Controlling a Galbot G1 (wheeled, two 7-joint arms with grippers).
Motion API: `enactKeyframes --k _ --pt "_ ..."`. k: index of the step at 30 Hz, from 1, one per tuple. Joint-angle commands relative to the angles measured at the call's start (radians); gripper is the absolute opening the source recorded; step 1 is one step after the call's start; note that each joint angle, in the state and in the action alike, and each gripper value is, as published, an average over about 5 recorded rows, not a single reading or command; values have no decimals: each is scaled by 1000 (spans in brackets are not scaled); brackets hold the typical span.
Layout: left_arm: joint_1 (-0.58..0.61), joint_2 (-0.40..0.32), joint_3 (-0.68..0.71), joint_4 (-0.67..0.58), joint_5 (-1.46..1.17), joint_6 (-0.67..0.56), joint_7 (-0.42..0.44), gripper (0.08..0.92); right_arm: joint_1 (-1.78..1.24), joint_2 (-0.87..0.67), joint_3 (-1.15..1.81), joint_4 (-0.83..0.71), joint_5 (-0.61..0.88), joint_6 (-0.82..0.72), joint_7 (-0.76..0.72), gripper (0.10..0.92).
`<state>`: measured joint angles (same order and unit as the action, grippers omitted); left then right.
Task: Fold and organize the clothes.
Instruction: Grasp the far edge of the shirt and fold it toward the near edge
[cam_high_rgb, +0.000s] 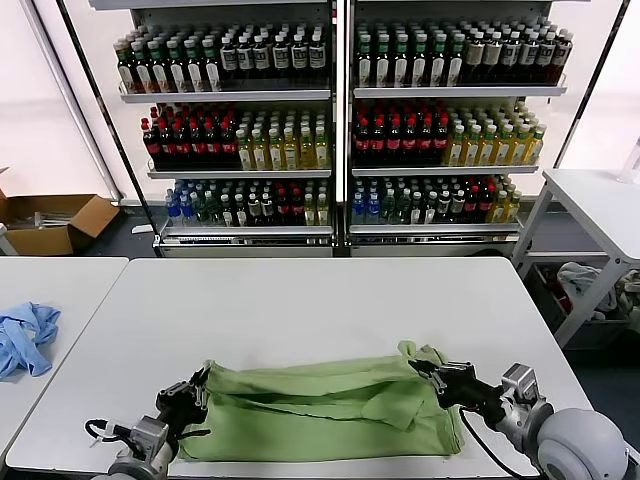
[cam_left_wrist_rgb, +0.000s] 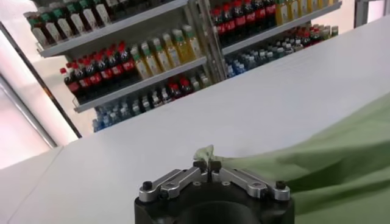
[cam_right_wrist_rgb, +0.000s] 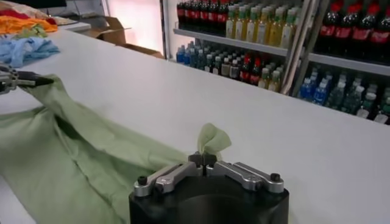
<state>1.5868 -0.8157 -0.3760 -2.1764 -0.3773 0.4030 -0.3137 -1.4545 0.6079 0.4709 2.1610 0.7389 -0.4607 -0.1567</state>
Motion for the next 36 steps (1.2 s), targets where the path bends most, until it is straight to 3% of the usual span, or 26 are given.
enactKeyframes --k 1,19,26,36 --pt "46 -10 7 3 32 -13 -51 85 -123 20 47 11 -40 17 -12 106" --pt "45 -19 39 40 84 -11 -75 85 -181 79 9 11 -52 8 86 112" --pt "61 -18 43 27 121 20 -77 109 -200 110 -6 16 -39 16 221 284" --pt "133 43 4 -32 136 39 -114 379 -237 145 75 72 -29 34 404 570"
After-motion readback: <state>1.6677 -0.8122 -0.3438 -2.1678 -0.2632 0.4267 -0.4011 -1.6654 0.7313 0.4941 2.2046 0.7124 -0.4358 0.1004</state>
